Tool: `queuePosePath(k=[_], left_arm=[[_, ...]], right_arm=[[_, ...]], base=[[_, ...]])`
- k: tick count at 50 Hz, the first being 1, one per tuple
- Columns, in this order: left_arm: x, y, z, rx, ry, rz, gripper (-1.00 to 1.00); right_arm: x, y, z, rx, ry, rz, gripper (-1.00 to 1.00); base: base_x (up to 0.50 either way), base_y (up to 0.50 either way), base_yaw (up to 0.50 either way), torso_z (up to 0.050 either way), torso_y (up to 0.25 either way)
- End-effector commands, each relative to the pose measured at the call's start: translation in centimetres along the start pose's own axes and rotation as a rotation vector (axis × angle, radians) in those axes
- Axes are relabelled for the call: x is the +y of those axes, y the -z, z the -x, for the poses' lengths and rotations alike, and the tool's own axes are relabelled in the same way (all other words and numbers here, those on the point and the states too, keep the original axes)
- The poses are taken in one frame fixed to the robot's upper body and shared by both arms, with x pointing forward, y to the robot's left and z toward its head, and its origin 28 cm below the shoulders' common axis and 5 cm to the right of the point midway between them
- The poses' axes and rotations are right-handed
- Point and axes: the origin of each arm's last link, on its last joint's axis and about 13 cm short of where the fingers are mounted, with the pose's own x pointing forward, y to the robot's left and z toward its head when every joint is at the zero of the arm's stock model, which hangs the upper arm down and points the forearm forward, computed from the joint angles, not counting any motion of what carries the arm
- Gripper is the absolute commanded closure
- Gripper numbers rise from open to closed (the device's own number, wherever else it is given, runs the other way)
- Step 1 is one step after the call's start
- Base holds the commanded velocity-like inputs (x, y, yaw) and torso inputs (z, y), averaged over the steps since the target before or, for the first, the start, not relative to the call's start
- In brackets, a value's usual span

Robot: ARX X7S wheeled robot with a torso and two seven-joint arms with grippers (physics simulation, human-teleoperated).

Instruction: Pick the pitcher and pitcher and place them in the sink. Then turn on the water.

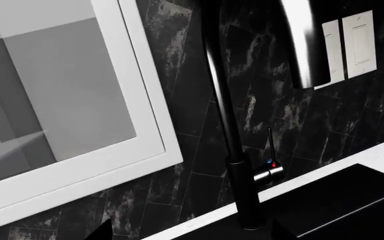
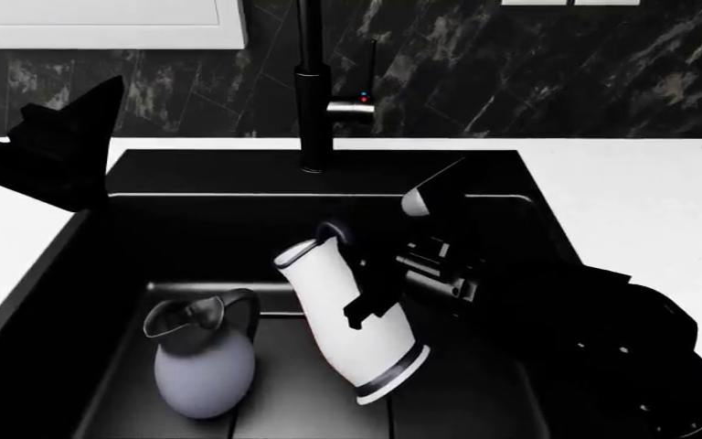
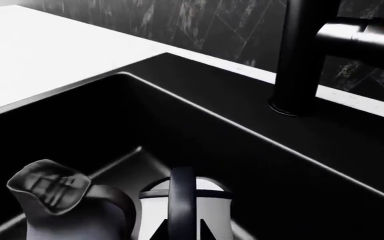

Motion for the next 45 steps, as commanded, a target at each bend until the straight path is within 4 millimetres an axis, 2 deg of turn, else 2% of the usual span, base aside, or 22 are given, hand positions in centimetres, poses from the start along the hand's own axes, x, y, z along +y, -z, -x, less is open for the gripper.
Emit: queuePosePath(k=[1, 7, 15, 16, 32, 45], left_arm=[[0.0, 0.0, -0.1, 0.0, 0.003, -0.002, -1.0], [0.0, 0.0, 0.0, -0.002, 0.002, -0.002, -1.0], [0.0, -0.1, 0.0, -0.003, 0.003, -0.004, -1.0], [0.0, -0.1, 0.0, -0.003, 0.003, -0.005, -1.0], [0.0, 0.0, 0.1, 0.002, 0.005, -0.001, -1.0], [-0.1, -0.1, -0.1, -0.003, 0.005, 0.001, -1.0]], right_arm=[[2.8, 5.6, -0.4, -0.054, -0.035, -0.327, 1.0], [3.0, 6.6, -0.6, -0.023, -0.034, -0.344, 1.0], [2.9, 6.6, -0.6, -0.012, -0.022, -0.358, 1.0], [2.8, 6.5, -0.6, -0.013, -0.018, -0.363, -1.0], [2.6, 5.9, -0.4, -0.017, -0.02, -0.363, -1.0], [1.8, 2.4, 0.7, -0.122, -0.007, -0.329, -1.0]], base=[[0.0, 0.0, 0.0, -0.02, 0.0], [0.0, 0.0, 0.0, -0.02, 0.0], [0.0, 0.0, 0.0, -0.02, 0.0], [0.0, 0.0, 0.0, -0.019, 0.0], [0.0, 0.0, 0.0, -0.02, 0.0], [0.0, 0.0, 0.0, -0.021, 0.0]])
